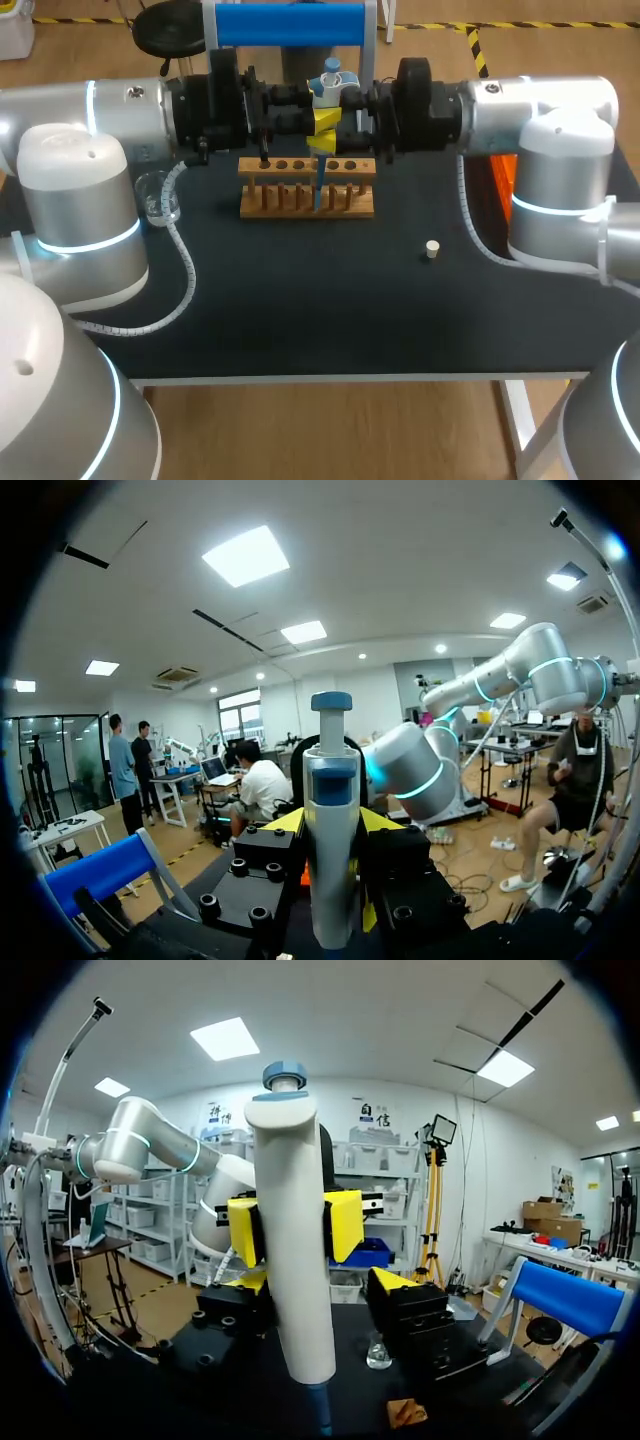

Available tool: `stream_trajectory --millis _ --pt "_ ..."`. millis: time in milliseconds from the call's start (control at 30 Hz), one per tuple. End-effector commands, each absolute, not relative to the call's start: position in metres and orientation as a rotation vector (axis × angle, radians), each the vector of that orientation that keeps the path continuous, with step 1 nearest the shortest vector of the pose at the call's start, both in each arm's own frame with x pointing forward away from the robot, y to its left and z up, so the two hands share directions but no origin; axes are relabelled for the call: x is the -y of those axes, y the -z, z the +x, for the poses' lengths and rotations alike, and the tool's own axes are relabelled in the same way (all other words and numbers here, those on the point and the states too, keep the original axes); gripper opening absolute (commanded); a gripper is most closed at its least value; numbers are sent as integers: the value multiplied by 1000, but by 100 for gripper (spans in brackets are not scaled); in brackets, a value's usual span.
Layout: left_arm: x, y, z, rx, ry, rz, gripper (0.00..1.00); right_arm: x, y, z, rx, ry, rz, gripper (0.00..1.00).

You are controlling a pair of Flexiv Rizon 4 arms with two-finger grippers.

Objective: Invert the test tube, pick up the pipette, mount the tip to pipette, aspirate from beaker and dispense into the tube, eject the tip, return the pipette, and cap with the stopper.

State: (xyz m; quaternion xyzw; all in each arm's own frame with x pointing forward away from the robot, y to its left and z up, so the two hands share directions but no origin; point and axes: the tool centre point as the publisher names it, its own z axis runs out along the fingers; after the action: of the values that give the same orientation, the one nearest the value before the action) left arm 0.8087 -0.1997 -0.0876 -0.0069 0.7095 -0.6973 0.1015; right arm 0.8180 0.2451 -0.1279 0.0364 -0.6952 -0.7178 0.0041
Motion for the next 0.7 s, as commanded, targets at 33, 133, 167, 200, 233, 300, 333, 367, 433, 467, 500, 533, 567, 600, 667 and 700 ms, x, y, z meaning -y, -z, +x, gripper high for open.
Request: stream_trajectory --millis 33,133,167,200,233,300,333,367,433,467,500,533,567,600,667,700 --pt "202 88 808 -2090 2058 -25 0 -245 128 817 2181 2250 110 31" --pt "202 88 808 -2090 2058 -25 0 -244 128 817 2177 2253 110 15" --pt "202 88 808 -2090 2058 -25 0 -244 127 817 2176 2254 111 2" --pt "202 88 808 -2090 2058 -25 0 -243 127 817 2173 2257 111 0" --pt "202 88 808 -2090 2058 -25 0 -243 127 817 2172 2258 112 0" --pt "202 88 808 -2090 2058 -25 0 -243 127 817 2167 2261 118 0" --pt "202 88 808 -2090 2058 -25 0 -243 127 817 2165 2261 122 0" --pt "202 88 808 -2090 2058 -25 0 -243 126 816 2162 2261 126 0" --pt "202 88 808 -2090 2058 -25 0 -243 126 816 2157 2255 136 0" --pt "202 88 808 -2090 2058 -25 0 -243 126 816 2151 2252 140 0" --pt "202 88 808 -2090 2058 -25 0 -243 126 816 2147 2250 143 0" --pt "202 88 808 -2090 2058 -25 100 -242 127 816 2145 2248 144 0" --pt "202 88 808 -2090 2058 -25 100 -241 127 816 2142 2246 145 0" --pt "202 88 808 -2090 2058 -25 100 -240 127 817 2140 2244 148 0" --pt "202 88 808 -2090 2058 -25 100 -237 127 819 2140 2240 156 0" --pt "202 88 808 -2090 2058 -25 100 -235 127 820 2137 2236 163 0"
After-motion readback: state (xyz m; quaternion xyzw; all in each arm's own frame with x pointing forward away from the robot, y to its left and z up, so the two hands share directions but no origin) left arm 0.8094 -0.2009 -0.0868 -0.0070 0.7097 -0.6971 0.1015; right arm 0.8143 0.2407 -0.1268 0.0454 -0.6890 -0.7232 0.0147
